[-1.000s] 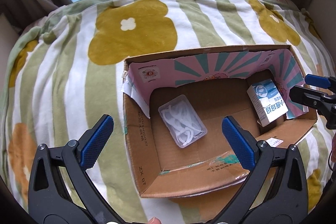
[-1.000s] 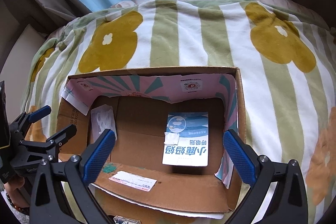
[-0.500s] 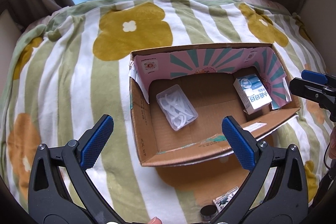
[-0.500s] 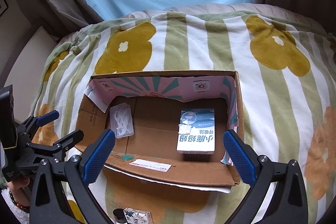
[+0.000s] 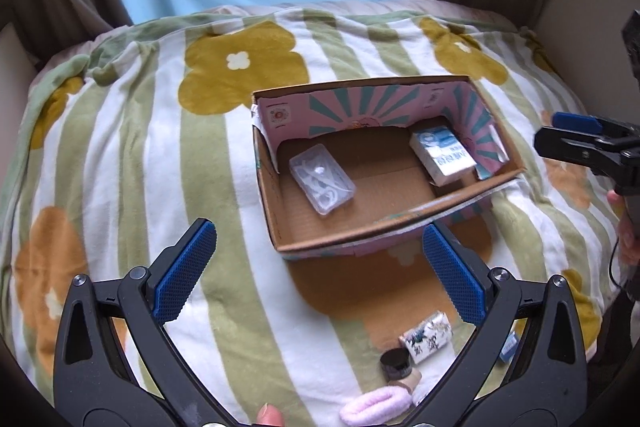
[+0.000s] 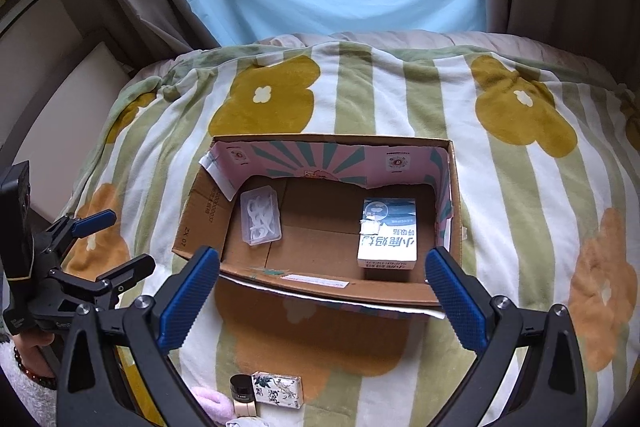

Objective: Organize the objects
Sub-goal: 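Withdraw both tools from the box toward the remaining items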

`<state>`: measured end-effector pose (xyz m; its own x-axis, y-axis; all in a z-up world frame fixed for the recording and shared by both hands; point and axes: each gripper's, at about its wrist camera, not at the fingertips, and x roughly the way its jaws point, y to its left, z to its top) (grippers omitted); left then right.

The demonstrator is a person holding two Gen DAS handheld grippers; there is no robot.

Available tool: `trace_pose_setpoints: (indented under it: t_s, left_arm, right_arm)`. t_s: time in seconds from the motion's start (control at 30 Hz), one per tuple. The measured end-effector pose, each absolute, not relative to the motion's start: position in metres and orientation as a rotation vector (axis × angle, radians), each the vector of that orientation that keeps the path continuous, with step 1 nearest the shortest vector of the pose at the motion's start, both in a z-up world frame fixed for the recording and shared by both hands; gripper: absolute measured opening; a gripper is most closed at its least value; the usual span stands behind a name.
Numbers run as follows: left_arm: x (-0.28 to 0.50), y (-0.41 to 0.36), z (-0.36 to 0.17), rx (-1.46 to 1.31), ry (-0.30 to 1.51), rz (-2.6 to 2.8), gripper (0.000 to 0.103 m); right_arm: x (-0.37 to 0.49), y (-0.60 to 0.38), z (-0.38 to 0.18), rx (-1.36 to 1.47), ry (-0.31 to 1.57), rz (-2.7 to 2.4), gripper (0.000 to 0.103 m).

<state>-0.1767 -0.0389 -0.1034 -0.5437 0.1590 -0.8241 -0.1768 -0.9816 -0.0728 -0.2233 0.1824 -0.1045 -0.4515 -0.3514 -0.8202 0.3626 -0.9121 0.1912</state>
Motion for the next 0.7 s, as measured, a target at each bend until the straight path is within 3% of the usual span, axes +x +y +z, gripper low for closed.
trace_pose_setpoints:
  t_s: [0.33,0.53,0.7]
  left_arm:
    - [-0.121,-0.036,-0.117,-1.389,0.249,2.433,0.103]
    - [-0.080,-0.023,-0.151,-1.370,0.476,2.264,0.103]
    - [-0.047,-0.008,-0.184,-1.356,0.563,2.114,0.103]
  right_arm:
    - [-0.180,0.175,-0.111,1.280,0.198,-2.253,0.102]
    - [-0.156,0.171,-0.133,1.271,0.336,-2.141,0.102]
    - [-0.142,0.164,-0.157,1.264,0.448,-2.048,0.102]
